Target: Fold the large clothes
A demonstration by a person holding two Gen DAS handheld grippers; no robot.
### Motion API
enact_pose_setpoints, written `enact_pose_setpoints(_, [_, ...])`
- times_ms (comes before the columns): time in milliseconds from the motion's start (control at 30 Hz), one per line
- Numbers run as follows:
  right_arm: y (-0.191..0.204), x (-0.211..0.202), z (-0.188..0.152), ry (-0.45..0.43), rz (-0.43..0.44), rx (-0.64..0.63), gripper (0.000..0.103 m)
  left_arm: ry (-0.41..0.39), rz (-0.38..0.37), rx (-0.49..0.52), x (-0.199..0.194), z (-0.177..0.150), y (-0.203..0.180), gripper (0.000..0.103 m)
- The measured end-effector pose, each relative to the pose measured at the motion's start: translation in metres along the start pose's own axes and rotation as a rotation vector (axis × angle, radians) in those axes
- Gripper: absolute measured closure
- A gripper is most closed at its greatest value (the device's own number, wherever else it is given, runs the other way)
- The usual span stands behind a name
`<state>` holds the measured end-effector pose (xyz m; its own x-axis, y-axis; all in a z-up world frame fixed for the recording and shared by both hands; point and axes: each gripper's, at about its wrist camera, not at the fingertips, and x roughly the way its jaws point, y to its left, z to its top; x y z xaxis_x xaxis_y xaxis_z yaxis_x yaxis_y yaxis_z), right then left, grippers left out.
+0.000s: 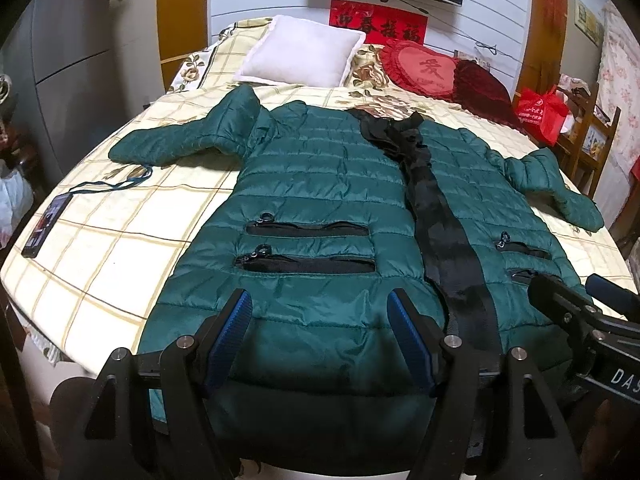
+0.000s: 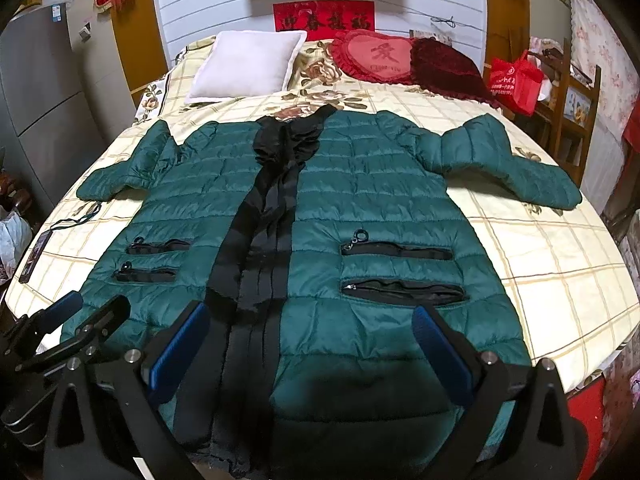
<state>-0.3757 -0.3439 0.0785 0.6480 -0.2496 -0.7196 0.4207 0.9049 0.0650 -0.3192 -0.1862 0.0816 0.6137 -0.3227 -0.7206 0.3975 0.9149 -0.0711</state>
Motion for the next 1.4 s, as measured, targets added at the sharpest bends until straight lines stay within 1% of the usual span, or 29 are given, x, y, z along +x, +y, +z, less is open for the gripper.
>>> enact_pose_setpoints(100, [-0.001,0.0,0.0,0.002,0.008,0.01,0.001,0.003,-0.018,-0.01,0.0,0.0,0.001,0.062])
enact_pose_setpoints(367, [-0.002,0.002,0.0,-0.003,0.019,0.021,0.001,-0.006,-0.011,-0.007,-0.002,-0.001,0.0,0.062])
enact_pose_setpoints(400, [-0.002,0.001,0.0,-0.017,0.021,0.02,0.001,-0.008,-0.007,-0.006,-0.002,-0.001,0.0,0.062])
enact_pose_setpoints(667, [-0.004,0.003,-0.001,-0.012,0.012,0.021,0.001,-0.011,0.003,0.001,-0.005,-0.002,0.0,0.062])
enact_pose_setpoints(767, [-0.004,0.005,-0.001,-0.011,-0.003,0.01,0.001,-0.017,0.003,0.007,-0.005,-0.001,-0.002,0.062])
enact_pose_setpoints(800, [-0.005,0.004,-0.002,-0.029,-0.007,0.002,0.001,-0.019,0.002,0.008,-0.005,-0.001,-0.002,0.062])
enact_pose_setpoints(867, [-0.005,0.004,-0.002,-0.031,-0.014,-0.002,0.001,-0.022,0.002,0.01,-0.006,0.0,-0.002,0.062])
enact_pose_setpoints(900, [-0.007,0.003,-0.003,-0.054,-0.025,-0.014,0.001,-0.025,0.002,0.012,-0.006,0.001,-0.003,0.062])
enact_pose_setpoints(1000, [-0.008,0.002,-0.002,-0.087,-0.027,-0.016,0.001,-0.029,-0.003,0.013,-0.006,0.002,-0.003,0.062])
enact_pose_setpoints(1300, [-0.01,0.004,-0.002,-0.05,-0.008,0.018,0.001,-0.033,0.004,0.032,-0.004,0.004,-0.008,0.062])
enact_pose_setpoints(1400, [-0.01,0.005,-0.001,-0.058,0.002,0.027,0.001,-0.035,0.003,0.036,-0.004,0.005,-0.009,0.062])
